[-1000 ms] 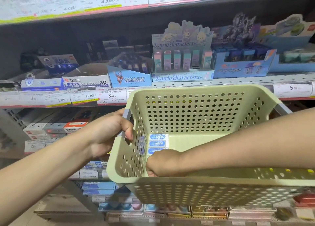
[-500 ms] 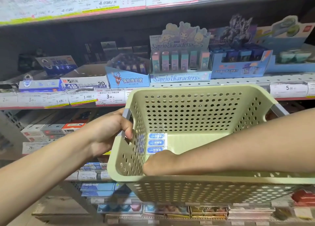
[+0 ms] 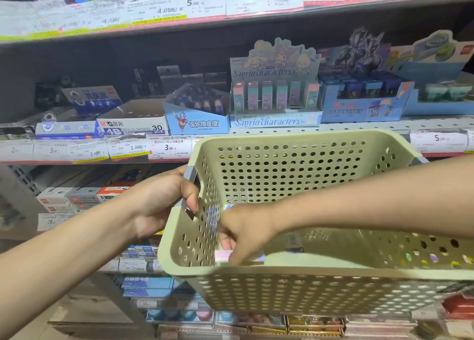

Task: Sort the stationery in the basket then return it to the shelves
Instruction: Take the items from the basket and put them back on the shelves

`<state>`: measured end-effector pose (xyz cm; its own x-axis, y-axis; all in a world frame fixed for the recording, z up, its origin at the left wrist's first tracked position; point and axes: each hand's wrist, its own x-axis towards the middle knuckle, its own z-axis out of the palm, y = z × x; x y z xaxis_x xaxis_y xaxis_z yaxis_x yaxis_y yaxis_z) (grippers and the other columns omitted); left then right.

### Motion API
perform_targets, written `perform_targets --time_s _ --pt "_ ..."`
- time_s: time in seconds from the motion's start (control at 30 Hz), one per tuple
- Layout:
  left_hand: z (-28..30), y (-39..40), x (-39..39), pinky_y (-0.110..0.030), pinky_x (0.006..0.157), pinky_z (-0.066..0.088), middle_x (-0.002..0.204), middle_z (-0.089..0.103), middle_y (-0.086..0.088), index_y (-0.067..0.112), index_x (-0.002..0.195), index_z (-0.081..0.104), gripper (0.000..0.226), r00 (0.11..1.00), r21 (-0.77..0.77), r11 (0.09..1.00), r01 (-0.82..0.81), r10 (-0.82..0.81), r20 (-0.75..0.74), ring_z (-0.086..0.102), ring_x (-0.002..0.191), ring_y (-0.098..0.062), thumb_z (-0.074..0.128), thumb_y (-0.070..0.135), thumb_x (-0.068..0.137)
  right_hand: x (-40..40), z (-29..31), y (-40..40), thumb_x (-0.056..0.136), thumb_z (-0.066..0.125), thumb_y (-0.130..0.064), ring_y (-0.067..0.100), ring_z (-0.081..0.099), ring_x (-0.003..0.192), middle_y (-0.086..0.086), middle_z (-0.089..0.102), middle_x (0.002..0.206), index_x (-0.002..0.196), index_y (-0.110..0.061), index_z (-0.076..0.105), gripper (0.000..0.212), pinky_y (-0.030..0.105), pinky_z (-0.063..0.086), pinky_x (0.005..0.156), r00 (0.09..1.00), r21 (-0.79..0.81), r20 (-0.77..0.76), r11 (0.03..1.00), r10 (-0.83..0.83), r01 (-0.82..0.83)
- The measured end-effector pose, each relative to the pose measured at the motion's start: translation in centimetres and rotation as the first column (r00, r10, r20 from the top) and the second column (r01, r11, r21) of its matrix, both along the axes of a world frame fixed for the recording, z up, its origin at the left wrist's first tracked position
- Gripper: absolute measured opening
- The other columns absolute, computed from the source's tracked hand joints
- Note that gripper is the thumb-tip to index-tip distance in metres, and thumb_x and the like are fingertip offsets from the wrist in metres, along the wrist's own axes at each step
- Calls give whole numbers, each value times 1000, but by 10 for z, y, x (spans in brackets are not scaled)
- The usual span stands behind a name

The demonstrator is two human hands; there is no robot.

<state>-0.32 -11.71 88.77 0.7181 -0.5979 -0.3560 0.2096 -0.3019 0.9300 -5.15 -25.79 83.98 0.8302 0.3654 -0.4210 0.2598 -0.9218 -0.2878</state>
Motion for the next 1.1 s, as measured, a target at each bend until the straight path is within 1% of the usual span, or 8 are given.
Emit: perform_targets --time_s 0.13,0.3,0.5,0.63,0.73,0.83,0.97,1.1 --pt "0 2 1 -29 58 41 60 57 -13 13 89 60 53 1000 -13 1000 1 0 14 51 48 -24 42 -11 45 1 20 -19 79 62 -1 16 47 52 13 59 75 91 1 64 13 15 41 44 984 254 -112 953 -141 166" --pt "2 4 4 -32 61 43 65 58 -16 14 87 62 57 1000 -12 1000 19 -19 12 52 55 -27 41 -8 39 -3 33 -44 82 66 3 -5 53 49 10 61 85 103 0 65 21 9 45 51 973 394 -156 892 -173 222" --pt "5 2 3 -26 48 48 52 57 -10 14 86 59 54 998 -21 998 66 -66 11 54 41 -22 40 -8 41 -11 68 -76 91 54 -5 5 49 61 2 58 79 108 0 64 20 11 44 56 961 472 -47 842 -273 262" --pt "6 2 6 -30 54 48 63 59 -15 15 92 60 60 998 -9 998 58 -58 8 54 51 -27 41 -8 40 -13 94 -95 95 41 2 1 47 58 -2 54 77 107 -3 63 26 8 41 53 910 515 18 784 -415 347" --pt "5 1 8 -32 59 48 80 57 -21 14 96 59 63 998 -1 998 58 -58 -3 53 62 -30 41 -7 40 -12 115 -108 91 52 1 8 53 68 1 61 85 107 -8 62 21 16 46 62 871 522 159 788 -466 326" --pt "5 1 8 -33 60 47 79 58 -21 14 93 60 60 998 -7 998 64 -64 -3 53 62 -30 41 -7 40 -4 127 -123 83 66 -1 16 59 78 9 67 94 106 -9 61 25 28 50 75 762 534 343 781 -550 323" --pt "6 2 8 -33 60 48 74 60 -20 12 91 61 58 999 -1 999 54 -54 0 55 58 -29 41 -8 40 7 138 -138 68 83 -15 7 51 64 -2 59 78 99 -15 62 38 13 40 57 541 508 583 791 -607 340" --pt "6 2 8 -33 63 47 80 57 -21 12 95 60 61 999 -3 999 46 -46 -9 54 63 -30 41 -8 41 16 144 -149 69 81 -14 15 58 69 5 67 81 91 -12 68 25 13 41 52 512 412 667 841 -541 351"
